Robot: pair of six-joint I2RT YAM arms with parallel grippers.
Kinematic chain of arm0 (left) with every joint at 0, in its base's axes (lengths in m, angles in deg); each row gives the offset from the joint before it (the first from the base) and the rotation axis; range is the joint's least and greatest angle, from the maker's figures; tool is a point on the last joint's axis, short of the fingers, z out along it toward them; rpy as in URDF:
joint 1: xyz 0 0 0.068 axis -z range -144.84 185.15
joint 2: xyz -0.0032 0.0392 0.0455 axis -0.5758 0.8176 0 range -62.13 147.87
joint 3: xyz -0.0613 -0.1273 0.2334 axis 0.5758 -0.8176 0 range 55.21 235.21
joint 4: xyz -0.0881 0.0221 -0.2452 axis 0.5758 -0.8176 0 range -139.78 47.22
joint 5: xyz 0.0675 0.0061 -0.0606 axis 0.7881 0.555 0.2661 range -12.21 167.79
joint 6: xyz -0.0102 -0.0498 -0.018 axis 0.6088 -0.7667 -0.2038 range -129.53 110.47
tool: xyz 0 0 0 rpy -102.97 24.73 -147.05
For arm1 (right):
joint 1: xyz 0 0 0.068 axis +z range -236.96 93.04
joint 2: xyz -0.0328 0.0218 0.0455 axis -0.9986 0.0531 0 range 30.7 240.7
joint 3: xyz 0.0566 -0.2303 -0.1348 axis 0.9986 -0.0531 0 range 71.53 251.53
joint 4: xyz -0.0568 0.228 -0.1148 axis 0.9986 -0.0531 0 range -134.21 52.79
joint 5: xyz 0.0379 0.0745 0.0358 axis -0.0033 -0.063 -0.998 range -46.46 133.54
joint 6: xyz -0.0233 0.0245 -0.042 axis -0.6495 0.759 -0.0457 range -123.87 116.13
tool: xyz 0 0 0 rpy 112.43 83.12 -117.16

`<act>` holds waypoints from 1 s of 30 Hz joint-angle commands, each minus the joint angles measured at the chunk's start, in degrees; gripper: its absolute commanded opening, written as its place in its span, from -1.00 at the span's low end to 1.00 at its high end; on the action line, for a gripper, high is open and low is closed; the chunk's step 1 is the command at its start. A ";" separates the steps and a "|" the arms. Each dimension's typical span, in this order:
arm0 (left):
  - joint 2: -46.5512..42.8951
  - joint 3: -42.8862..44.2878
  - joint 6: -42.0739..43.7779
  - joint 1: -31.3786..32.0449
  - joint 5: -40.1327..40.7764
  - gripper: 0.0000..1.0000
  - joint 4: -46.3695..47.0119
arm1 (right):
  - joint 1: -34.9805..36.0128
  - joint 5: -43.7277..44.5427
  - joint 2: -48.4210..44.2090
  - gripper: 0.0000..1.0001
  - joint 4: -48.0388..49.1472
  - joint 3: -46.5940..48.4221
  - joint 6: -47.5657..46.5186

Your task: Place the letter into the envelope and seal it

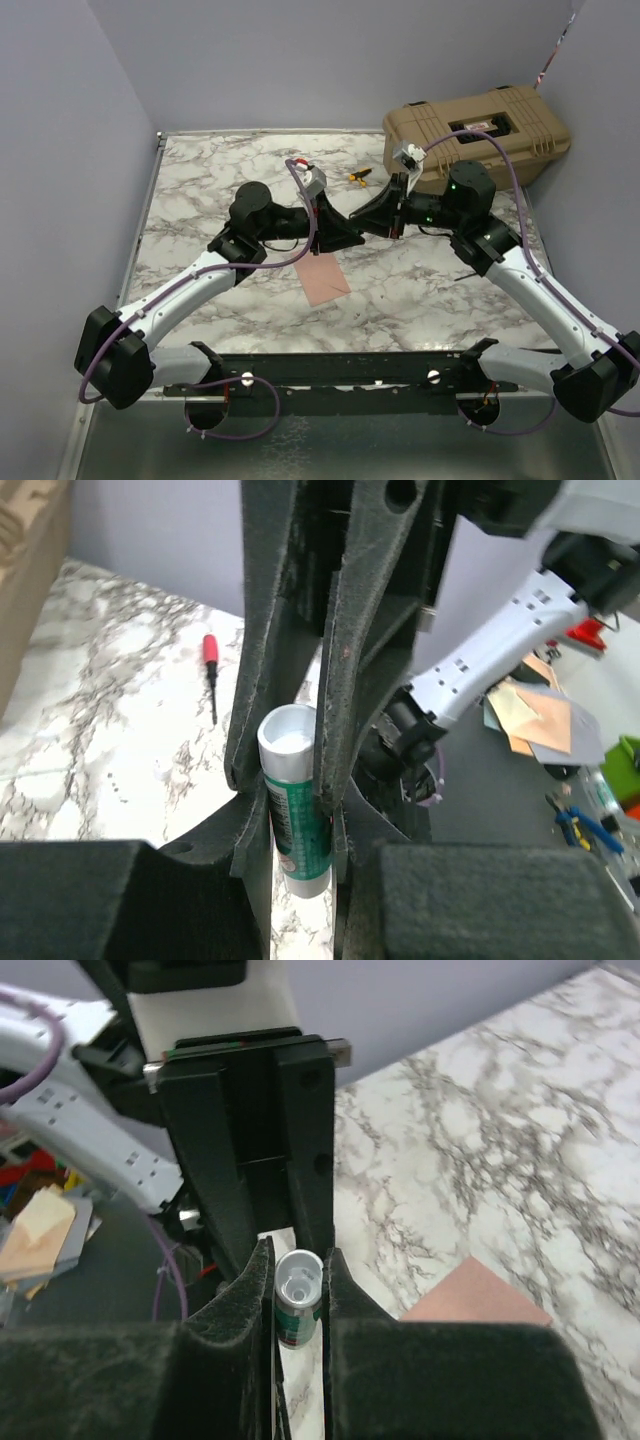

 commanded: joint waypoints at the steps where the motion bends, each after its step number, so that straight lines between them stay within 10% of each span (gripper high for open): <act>1: -1.89 -0.61 2.09 0.34 -12.74 -1.00 0.30 | 1.12 -28.21 0.23 -0.99 2.33 2.61 -9.90; 7: -1.92 -0.09 1.91 0.34 -10.98 -1.00 0.81 | 1.12 -20.93 0.94 -0.99 3.11 3.08 -4.84; 11: -1.55 -0.26 1.61 0.32 -3.88 -1.00 0.90 | 1.12 3.92 1.31 -0.02 0.37 4.47 4.22; 14: -1.02 -0.51 1.01 0.32 1.83 -1.00 0.81 | 1.12 14.92 1.47 0.31 0.49 3.50 11.30; 25: -0.73 -0.83 -0.98 0.34 17.41 -1.00 -2.15 | 1.83 19.41 1.95 0.17 4.88 0.21 19.86; 30: -0.47 -0.79 -1.31 0.34 17.96 -1.00 -2.43 | 1.83 18.42 3.15 -0.38 3.92 0.80 19.62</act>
